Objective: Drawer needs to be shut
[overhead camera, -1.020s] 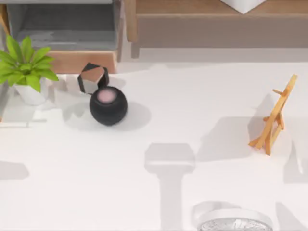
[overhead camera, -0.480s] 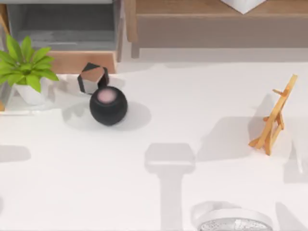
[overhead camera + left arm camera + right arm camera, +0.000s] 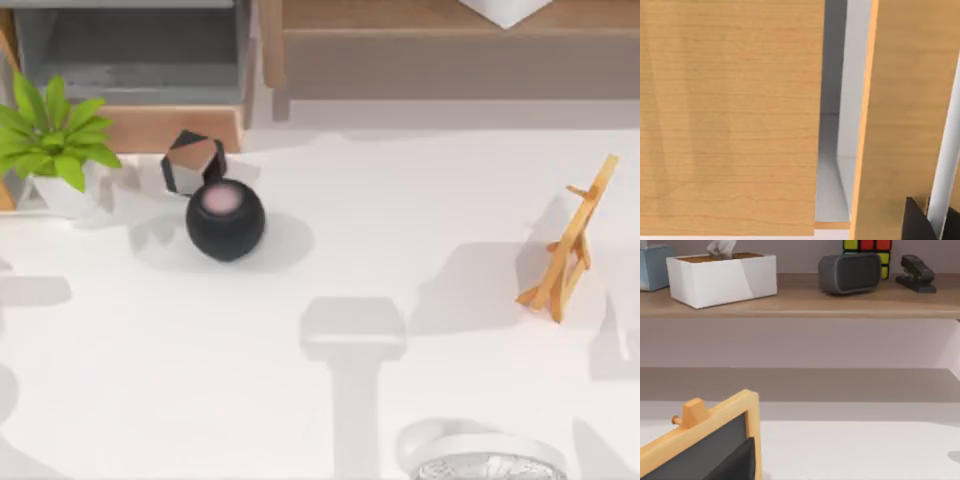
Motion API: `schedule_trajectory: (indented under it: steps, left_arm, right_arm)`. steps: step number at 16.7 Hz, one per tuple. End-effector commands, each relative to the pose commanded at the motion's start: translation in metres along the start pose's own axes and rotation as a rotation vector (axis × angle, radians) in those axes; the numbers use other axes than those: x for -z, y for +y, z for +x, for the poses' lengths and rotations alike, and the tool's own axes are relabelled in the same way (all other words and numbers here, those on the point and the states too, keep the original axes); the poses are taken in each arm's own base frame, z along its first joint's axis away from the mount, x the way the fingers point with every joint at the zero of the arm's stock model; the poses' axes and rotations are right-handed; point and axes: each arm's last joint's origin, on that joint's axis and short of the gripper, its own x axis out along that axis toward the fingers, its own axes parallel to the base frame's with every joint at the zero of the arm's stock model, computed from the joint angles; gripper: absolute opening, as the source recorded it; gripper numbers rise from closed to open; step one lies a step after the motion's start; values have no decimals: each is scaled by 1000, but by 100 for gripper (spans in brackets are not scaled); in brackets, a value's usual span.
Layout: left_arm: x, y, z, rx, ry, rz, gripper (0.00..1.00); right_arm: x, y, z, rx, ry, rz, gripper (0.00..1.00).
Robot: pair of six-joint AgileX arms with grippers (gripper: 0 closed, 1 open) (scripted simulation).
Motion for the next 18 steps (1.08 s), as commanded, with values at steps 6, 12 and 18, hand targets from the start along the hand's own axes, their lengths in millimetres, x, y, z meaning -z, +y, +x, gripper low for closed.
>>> schedule_trajectory:
  steps: [6, 12, 18]
  left_arm:
    - [3, 2, 40, -8, 4, 5, 0]
    - [-1, 1, 63, 0, 0, 0, 0]
    - [4, 1, 87, 3, 11, -2, 0]
  right_arm:
    - [0, 0, 0, 0, 0, 0, 100]
    - [0, 0, 0, 0, 0, 0, 100]
    - [0, 0, 0, 0, 0, 0, 100]
